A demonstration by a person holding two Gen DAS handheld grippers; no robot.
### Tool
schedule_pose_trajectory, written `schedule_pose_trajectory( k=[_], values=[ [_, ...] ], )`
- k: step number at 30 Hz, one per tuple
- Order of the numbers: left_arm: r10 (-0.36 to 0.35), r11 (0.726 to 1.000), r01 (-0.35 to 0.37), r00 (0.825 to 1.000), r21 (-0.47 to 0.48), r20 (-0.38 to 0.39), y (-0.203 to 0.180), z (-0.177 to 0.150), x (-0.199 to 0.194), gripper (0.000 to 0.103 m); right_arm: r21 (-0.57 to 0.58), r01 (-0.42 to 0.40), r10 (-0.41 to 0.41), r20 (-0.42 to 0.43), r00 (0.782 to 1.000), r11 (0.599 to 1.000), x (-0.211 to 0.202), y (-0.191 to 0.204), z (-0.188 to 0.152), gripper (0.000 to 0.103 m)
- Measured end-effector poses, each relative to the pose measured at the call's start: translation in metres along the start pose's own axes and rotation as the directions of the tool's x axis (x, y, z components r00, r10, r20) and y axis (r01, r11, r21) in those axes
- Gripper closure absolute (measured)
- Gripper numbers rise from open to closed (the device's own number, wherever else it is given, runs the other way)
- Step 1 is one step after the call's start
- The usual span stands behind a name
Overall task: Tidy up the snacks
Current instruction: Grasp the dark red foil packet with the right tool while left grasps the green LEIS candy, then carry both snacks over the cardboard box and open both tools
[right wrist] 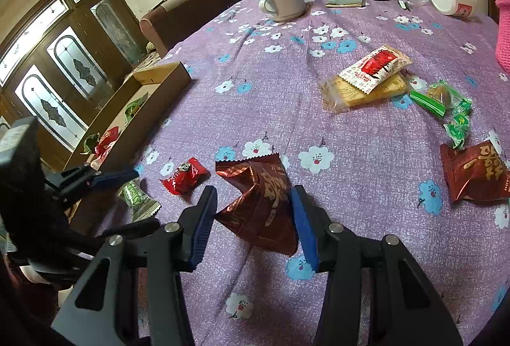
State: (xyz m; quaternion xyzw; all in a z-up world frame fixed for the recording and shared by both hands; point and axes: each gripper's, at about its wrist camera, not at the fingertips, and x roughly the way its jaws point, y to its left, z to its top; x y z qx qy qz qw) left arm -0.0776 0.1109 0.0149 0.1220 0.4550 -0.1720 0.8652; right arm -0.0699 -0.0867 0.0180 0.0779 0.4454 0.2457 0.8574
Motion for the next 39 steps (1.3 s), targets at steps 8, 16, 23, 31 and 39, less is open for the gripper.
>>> schedule_pose_trajectory(
  k=[8,16,23,31,39],
  values=[
    [-0.079,0.992,0.084,0.995,-0.090,0.062,0.007,-0.011,-0.020,0.066,-0.024,0.023,-0.022,0.017,1.000,0.999,-0.002,0.005,-0.001,0.055],
    [-0.169,0.943,0.219,0.964,-0.251,0.206,0.067,-0.017,-0.080,0.066,-0.058,-0.026,0.029,0.059,0.998,0.998,-0.024,0.041,0.017,0.055],
    [-0.061,0.912,0.158,0.964,-0.379,0.257,0.150,-0.013,-0.112,0.066,-0.137,-0.085,0.091,0.037,0.995,0.987,-0.021,0.103,0.055,0.055],
    [-0.009,0.844,0.098,0.986,-0.528,0.169,0.241,0.001,-0.062,0.066,-0.141,-0.170,0.160,-0.076,0.984,0.975,0.049,0.166,0.096,0.055],
    [-0.052,0.770,0.130,0.989,-0.625,0.141,0.283,-0.007,-0.026,0.054,-0.142,-0.194,0.168,-0.176,0.970,0.971,0.132,0.212,0.113,0.053]
  ],
)
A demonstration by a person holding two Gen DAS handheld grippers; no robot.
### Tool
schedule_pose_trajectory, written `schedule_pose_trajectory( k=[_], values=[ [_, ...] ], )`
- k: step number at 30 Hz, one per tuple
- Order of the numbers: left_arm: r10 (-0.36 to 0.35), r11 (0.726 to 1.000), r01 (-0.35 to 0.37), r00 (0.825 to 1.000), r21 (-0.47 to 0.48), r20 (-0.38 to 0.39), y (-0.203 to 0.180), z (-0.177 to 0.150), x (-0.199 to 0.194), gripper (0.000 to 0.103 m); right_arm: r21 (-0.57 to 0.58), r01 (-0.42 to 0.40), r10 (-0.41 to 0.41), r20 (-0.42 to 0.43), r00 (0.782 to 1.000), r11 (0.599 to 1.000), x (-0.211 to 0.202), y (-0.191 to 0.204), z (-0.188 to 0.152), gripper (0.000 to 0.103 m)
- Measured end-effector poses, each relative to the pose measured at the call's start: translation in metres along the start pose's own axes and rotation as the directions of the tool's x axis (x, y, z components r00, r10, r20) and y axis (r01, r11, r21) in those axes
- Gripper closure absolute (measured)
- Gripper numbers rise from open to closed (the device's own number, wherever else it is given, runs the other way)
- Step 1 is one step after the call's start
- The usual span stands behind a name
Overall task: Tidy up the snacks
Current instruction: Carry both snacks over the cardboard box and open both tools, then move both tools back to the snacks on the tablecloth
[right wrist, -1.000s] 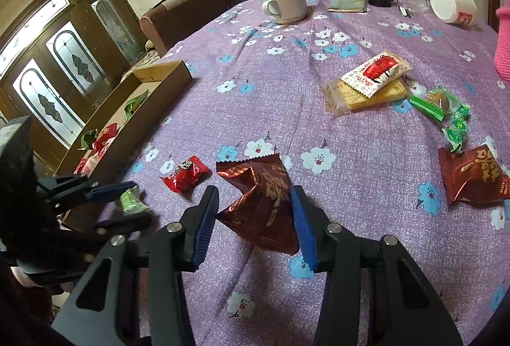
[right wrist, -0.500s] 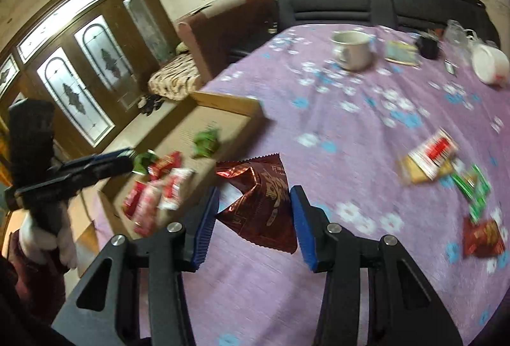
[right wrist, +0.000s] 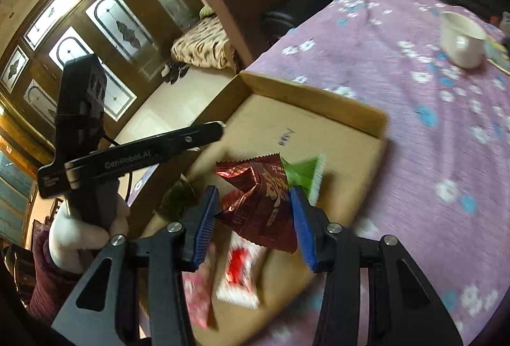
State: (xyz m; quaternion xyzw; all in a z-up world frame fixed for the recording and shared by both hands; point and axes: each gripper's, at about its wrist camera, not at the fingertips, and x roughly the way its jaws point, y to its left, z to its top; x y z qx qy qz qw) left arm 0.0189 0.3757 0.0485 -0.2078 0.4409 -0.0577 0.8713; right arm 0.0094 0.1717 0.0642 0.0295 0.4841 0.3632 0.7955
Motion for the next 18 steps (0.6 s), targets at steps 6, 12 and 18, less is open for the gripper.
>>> schedule_pose_trajectory(
  k=[6,12,18],
  values=[
    [0.007,1.000,-0.007,1.000,0.014,0.029,0.000,-0.006,-0.015,0.036,0.043,-0.007,0.007,0.007,1.000,0.999,0.025,0.002,0.012,0.046],
    [0.071,0.997,-0.076,0.983,0.026,0.167,-0.016,-0.012,-0.058,0.033,0.052,-0.008,0.005,0.061,0.998,0.999,-0.005,-0.002,0.006,0.046],
    [-0.236,0.971,0.201,0.899,0.132,0.368,-0.061,-0.048,-0.134,0.020,0.002,0.092,-0.091,0.192,0.977,0.996,-0.083,-0.013,-0.028,0.044]
  ],
)
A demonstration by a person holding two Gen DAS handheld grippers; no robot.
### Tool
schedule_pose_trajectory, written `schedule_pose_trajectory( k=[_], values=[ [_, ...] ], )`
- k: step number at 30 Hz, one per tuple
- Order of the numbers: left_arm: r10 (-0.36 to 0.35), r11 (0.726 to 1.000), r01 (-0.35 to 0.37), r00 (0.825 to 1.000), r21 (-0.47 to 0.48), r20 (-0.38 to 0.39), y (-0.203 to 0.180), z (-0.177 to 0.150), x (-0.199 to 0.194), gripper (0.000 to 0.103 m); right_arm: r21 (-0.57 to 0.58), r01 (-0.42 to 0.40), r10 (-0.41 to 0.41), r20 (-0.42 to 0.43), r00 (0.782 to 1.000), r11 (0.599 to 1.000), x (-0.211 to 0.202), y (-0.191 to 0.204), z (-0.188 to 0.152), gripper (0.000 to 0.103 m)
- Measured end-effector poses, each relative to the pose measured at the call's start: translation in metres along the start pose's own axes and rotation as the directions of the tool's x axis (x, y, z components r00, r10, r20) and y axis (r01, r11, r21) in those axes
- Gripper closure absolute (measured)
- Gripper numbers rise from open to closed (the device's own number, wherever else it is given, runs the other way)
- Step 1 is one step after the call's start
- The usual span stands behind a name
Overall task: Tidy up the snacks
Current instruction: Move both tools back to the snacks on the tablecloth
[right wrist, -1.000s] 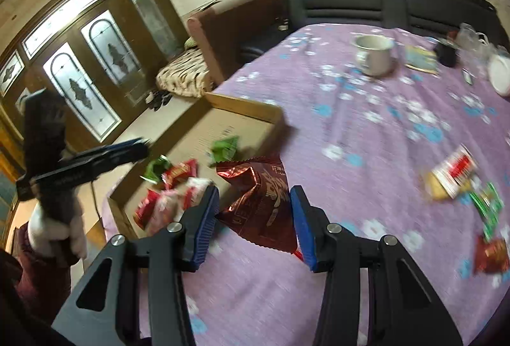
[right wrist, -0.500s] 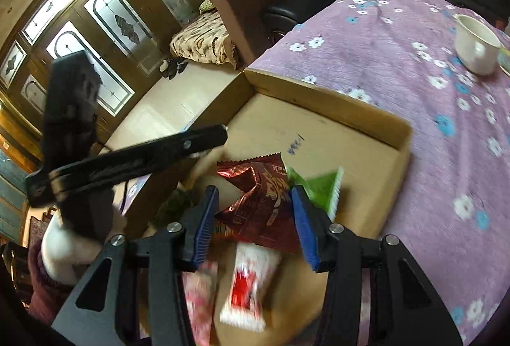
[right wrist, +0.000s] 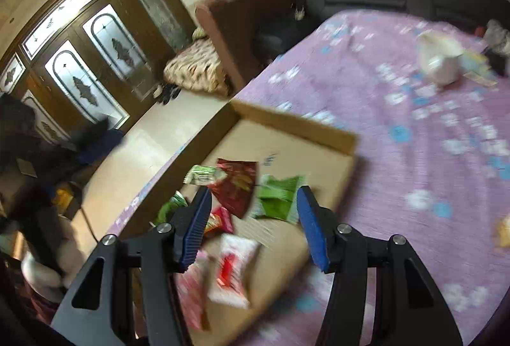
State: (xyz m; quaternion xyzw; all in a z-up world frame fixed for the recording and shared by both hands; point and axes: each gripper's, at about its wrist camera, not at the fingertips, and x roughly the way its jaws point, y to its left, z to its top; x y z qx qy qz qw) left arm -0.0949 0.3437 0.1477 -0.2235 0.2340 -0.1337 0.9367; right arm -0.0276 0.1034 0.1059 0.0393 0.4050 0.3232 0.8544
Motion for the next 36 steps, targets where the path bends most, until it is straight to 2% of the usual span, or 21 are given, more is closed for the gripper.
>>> schedule_pose_trajectory(
  k=[1,2,3,5,7,8,11,15,19,21,23,26,28,34,35,36],
  values=[
    [-0.044,0.999,0.044,0.999,0.012,-0.001,-0.012,-0.004,-0.004,0.020,-0.008,0.026,-0.026,0.034,0.999,1.000,-0.017,-0.007,-0.004,0.042],
    [-0.069,0.997,0.069,0.997,0.029,-0.022,-0.025,-0.010,-0.005,0.020,-0.008,0.060,-0.060,0.078,0.995,0.998,-0.039,-0.019,-0.011,0.036],
    [-0.076,0.996,0.080,0.995,0.049,-0.063,-0.039,-0.017,-0.001,0.020,-0.003,0.078,-0.078,0.102,0.992,0.997,-0.051,-0.026,-0.016,0.027],
    [-0.092,0.990,0.106,0.985,0.091,-0.143,-0.063,-0.034,0.010,0.020,0.045,0.149,-0.155,0.154,0.976,0.988,-0.087,-0.058,-0.032,0.021],
    [-0.084,0.987,0.108,0.978,0.120,-0.191,-0.084,-0.053,0.023,0.020,0.103,0.192,-0.205,0.134,0.970,0.976,-0.103,-0.091,-0.041,0.021],
    [-0.093,0.984,0.124,0.969,0.127,-0.229,-0.095,-0.065,0.034,0.020,0.138,0.200,-0.217,0.121,0.969,0.970,-0.112,-0.106,-0.048,0.021],
    [-0.105,0.985,0.141,0.945,0.097,-0.309,-0.111,-0.092,0.059,0.020,0.268,0.229,-0.263,0.097,0.960,0.936,-0.143,-0.159,-0.079,0.021],
    [-0.066,0.988,0.114,0.922,0.104,-0.380,-0.127,-0.123,0.089,0.020,0.324,0.250,-0.287,0.072,0.955,0.913,-0.165,-0.189,-0.101,0.021],
    [-0.018,0.989,0.083,0.888,0.123,-0.460,-0.138,-0.146,0.111,0.020,0.328,0.242,-0.273,0.052,0.961,0.913,-0.161,-0.200,-0.099,0.021],
    [-0.009,0.989,0.079,0.879,0.128,-0.476,-0.140,-0.153,0.114,0.020,0.348,0.209,-0.241,0.051,0.969,0.914,-0.152,-0.206,-0.094,0.021],
    [-0.005,0.989,0.077,0.875,0.130,-0.484,-0.141,-0.155,0.117,0.020,0.364,0.198,-0.229,0.044,0.972,0.910,-0.137,-0.211,-0.080,0.022],
    [0.010,0.988,0.066,0.878,0.141,-0.478,-0.141,-0.155,0.120,0.020,0.367,0.237,-0.257,0.006,0.966,0.899,-0.113,-0.219,-0.059,0.023],
    [0.020,0.987,0.059,0.880,0.152,-0.474,-0.139,-0.155,0.124,0.021,0.370,0.282,-0.287,-0.041,0.957,0.885,-0.094,-0.226,-0.045,0.024],
    [0.087,0.971,0.030,0.878,0.235,-0.470,-0.136,-0.156,0.140,0.023,0.385,0.416,-0.372,-0.187,0.909,0.824,-0.038,-0.247,-0.021,0.028],
    [0.086,0.971,0.032,0.876,0.236,-0.474,-0.135,-0.156,0.143,0.024,0.383,0.424,-0.378,-0.192,0.906,0.821,-0.034,-0.248,-0.019,0.032],
    [0.090,0.972,0.029,0.873,0.234,-0.480,-0.133,-0.156,0.146,0.024,0.369,0.444,-0.400,-0.194,0.896,0.816,-0.031,-0.247,-0.018,0.043]
  ],
)
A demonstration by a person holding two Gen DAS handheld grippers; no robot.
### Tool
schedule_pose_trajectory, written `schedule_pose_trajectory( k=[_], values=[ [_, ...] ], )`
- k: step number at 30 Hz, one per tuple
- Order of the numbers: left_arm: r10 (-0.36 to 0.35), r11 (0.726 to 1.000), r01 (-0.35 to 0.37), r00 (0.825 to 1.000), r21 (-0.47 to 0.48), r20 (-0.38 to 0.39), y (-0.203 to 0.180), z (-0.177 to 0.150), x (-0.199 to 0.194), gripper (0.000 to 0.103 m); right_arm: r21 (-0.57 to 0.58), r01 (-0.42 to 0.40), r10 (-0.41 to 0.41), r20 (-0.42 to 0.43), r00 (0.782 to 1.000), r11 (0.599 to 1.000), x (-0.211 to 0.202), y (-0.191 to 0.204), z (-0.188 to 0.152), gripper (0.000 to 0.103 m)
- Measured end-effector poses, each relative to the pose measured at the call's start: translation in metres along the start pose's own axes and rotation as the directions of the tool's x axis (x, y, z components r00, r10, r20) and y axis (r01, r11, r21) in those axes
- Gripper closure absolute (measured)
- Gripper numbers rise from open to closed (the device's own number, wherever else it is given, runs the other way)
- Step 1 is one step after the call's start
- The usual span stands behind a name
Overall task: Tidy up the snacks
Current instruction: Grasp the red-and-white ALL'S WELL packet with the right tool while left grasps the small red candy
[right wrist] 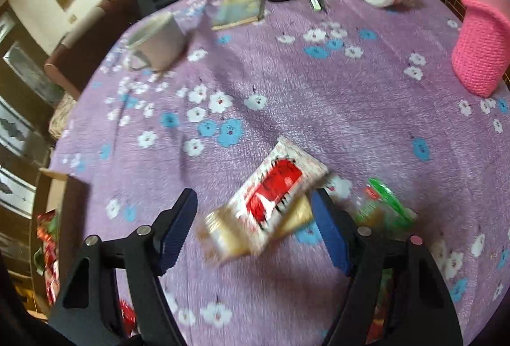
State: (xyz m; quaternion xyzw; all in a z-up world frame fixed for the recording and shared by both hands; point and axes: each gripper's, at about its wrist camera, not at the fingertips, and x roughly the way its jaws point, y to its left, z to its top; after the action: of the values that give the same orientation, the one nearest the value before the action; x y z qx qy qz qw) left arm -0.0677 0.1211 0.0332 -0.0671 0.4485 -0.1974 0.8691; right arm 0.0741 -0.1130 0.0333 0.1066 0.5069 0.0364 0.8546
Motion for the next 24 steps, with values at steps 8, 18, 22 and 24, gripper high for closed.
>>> schedule_pose_trajectory(
  k=[8,18,22,24],
  values=[
    [-0.001,1.000,0.002,0.998,0.004,-0.056,0.000,0.002,0.020,0.030,-0.094,0.005,0.004,0.094,0.996,0.996,-0.021,0.002,-0.010,0.072],
    [0.125,0.985,-0.120,0.992,0.127,-0.035,-0.021,0.014,0.040,0.061,-0.077,-0.217,0.228,0.173,0.958,0.973,-0.096,-0.020,-0.043,0.072],
    [0.149,0.966,-0.145,0.989,0.213,-0.006,-0.031,0.003,0.039,0.080,-0.082,-0.255,0.265,0.165,0.950,0.963,-0.109,-0.026,-0.061,0.072],
    [0.136,0.970,-0.131,0.991,0.203,-0.010,-0.030,0.001,0.036,0.081,-0.082,-0.265,0.275,0.159,0.948,0.961,-0.111,-0.027,-0.067,0.072]
  ],
)
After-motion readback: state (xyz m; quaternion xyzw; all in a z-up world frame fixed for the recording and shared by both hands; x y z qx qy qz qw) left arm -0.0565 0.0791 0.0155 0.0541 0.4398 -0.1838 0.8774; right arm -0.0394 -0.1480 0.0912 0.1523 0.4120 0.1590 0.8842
